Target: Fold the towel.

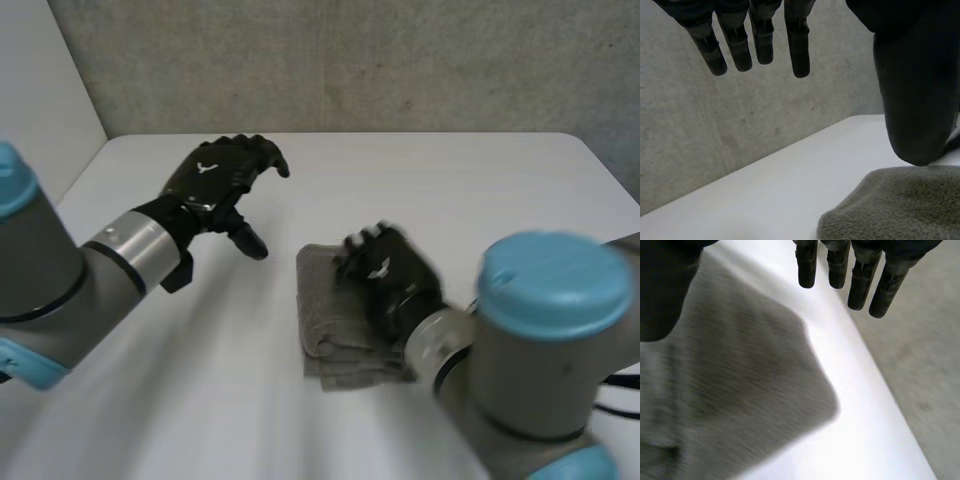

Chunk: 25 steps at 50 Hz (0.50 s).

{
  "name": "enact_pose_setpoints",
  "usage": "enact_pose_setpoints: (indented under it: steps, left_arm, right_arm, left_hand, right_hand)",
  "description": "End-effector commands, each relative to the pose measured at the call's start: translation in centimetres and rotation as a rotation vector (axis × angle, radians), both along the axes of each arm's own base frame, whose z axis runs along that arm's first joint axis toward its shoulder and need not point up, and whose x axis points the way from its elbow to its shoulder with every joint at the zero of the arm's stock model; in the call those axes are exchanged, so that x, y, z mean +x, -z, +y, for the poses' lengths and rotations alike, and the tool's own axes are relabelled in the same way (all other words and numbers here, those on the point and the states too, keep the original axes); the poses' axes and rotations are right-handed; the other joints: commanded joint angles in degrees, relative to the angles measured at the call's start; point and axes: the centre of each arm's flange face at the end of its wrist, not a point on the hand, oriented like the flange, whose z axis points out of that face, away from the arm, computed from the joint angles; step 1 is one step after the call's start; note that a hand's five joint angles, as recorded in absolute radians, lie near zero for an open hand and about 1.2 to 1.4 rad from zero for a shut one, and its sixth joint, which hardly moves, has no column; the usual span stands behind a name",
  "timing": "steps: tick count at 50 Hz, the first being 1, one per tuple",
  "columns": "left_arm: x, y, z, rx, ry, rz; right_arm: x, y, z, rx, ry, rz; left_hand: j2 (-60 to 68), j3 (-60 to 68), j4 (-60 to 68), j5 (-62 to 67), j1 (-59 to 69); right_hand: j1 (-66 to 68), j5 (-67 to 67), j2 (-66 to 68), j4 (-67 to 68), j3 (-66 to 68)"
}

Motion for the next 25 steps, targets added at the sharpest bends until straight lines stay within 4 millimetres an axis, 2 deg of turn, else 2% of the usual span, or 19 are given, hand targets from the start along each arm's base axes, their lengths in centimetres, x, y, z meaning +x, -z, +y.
enact_pose_setpoints:
  steps: [1, 2, 4, 7, 9, 10, 12, 13, 15, 16, 18, 19, 20, 21, 23, 25]
  left_arm:
    - [-3.2, 2.6, 0.7, 0.076, 0.057, -0.002]
    - [-3.2, 2.6, 0.7, 0.076, 0.057, -0.002]
    - [-4.1, 4.3, 1.0, 0.12, 0.071, -0.017]
    - [-4.7, 5.3, 1.4, 0.14, 0.083, -0.029]
    - [-5.4, 7.1, 2.1, 0.172, 0.098, -0.059]
    - [-5.4, 7.1, 2.1, 0.172, 0.098, -0.059]
    - [-5.5, 8.7, 2.3, 0.204, 0.083, -0.086]
    - [-5.5, 8.7, 2.3, 0.204, 0.083, -0.086]
    - [-5.2, 9.9, 2.2, 0.225, 0.052, -0.108]
    - [-5.2, 9.9, 2.2, 0.225, 0.052, -0.108]
    - [-5.0, 10.8, 2.2, 0.241, 0.027, -0.129]
    - [-5.0, 10.8, 2.2, 0.241, 0.027, -0.129]
    - [-4.9, 11.1, 2.1, 0.247, 0.019, -0.138]
    - [-4.9, 11.1, 2.1, 0.247, 0.019, -0.138]
    - [-4.7, 11.5, 2.1, 0.258, 0.007, -0.149]
    - [-4.7, 11.6, 2.2, 0.26, 0.005, -0.151]
  right_arm:
    - [-3.0, -3.5, -4.0, -0.002, 0.154, -0.161]
    - [-3.0, -3.5, -4.0, -0.002, 0.154, -0.162]
    - [-3.4, -3.5, -4.6, 0.016, 0.159, -0.183]
    - [-3.4, -3.3, -4.7, 0.029, 0.15, -0.184]
    - [-3.5, -2.5, -4.9, 0.062, 0.144, -0.181]
    - [-3.5, -2.5, -4.9, 0.063, 0.144, -0.181]
    - [-3.4, -0.5, -5.3, 0.128, 0.155, -0.172]
    - [-3.4, -0.5, -5.3, 0.129, 0.155, -0.172]
    - [-3.2, 1.3, -5.6, 0.19, 0.164, -0.175]
    - [-3.2, 1.4, -5.6, 0.19, 0.164, -0.175]
    - [-3.0, 3.5, -5.9, 0.251, 0.164, -0.155]
    - [-3.0, 3.6, -5.9, 0.251, 0.164, -0.155]
    - [-2.9, 4.7, -5.9, 0.278, 0.16, -0.139]
    - [-2.9, 4.7, -5.9, 0.279, 0.16, -0.139]
    - [-3.0, 6.2, -6.3, 0.316, 0.167, -0.119]
    - [-3.2, 6.7, -6.4, 0.327, 0.174, -0.114]
  left_hand:
    - [-3.5, -2.43, -2.83, -1.26, -2.93]
    - [-3.5, -2.43, -2.83, -1.26, -2.93]
    - [-3.5, -2.43, -2.83, -1.26, -2.93]
    - [-3.5, -2.43, -2.83, -1.26, -2.93]
    - [-3.5, -2.43, -2.83, -1.26, -2.93]
    - [-3.5, -2.43, -2.83, -1.26, -2.93]
    - [-3.5, -2.43, -2.83, -1.26, -2.93]
    - [-3.5, -2.43, -2.83, -1.26, -2.93]
    - [-3.5, -2.43, -2.83, -1.26, -2.93]
    - [-3.5, -2.43, -2.83, -1.26, -2.93]
    - [-3.5, -2.43, -2.83, -1.26, -2.93]
    - [-3.5, -2.43, -2.83, -1.26, -2.93]
    - [-3.5, -2.43, -2.83, -1.26, -2.93]
    - [-3.5, -2.43, -2.83, -1.26, -2.93]
    - [-3.5, -2.43, -2.83, -1.26, -2.93]
    - [-3.33, -2.26, -2.66, -1.09, -2.76]
  right_hand:
    - [-3.28, -3.43, -3.62, -4.13, -3.62]
    - [-3.28, -3.43, -3.62, -4.13, -3.62]
    - [-3.28, -3.43, -3.62, -4.13, -3.62]
    - [-3.28, -3.43, -3.62, -4.13, -3.62]
    - [-3.28, -3.43, -3.62, -4.13, -3.62]
    - [-3.28, -3.43, -3.62, -4.13, -3.62]
    - [-3.28, -3.43, -3.62, -4.13, -3.62]
    - [-3.28, -3.43, -3.62, -4.13, -3.62]
    - [-3.28, -3.43, -3.62, -4.13, -3.62]
    - [-3.28, -3.43, -3.62, -4.13, -3.62]
    - [-3.28, -3.43, -3.62, -4.13, -3.62]
    - [-3.28, -3.43, -3.62, -4.13, -3.62]
    - [-3.28, -3.43, -3.62, -4.13, -3.62]
    - [-3.28, -3.43, -3.62, -4.13, -3.62]
    - [-3.28, -3.43, -3.62, -4.13, -3.62]
    - [-3.28, -3.43, -3.62, -4.13, -3.62]
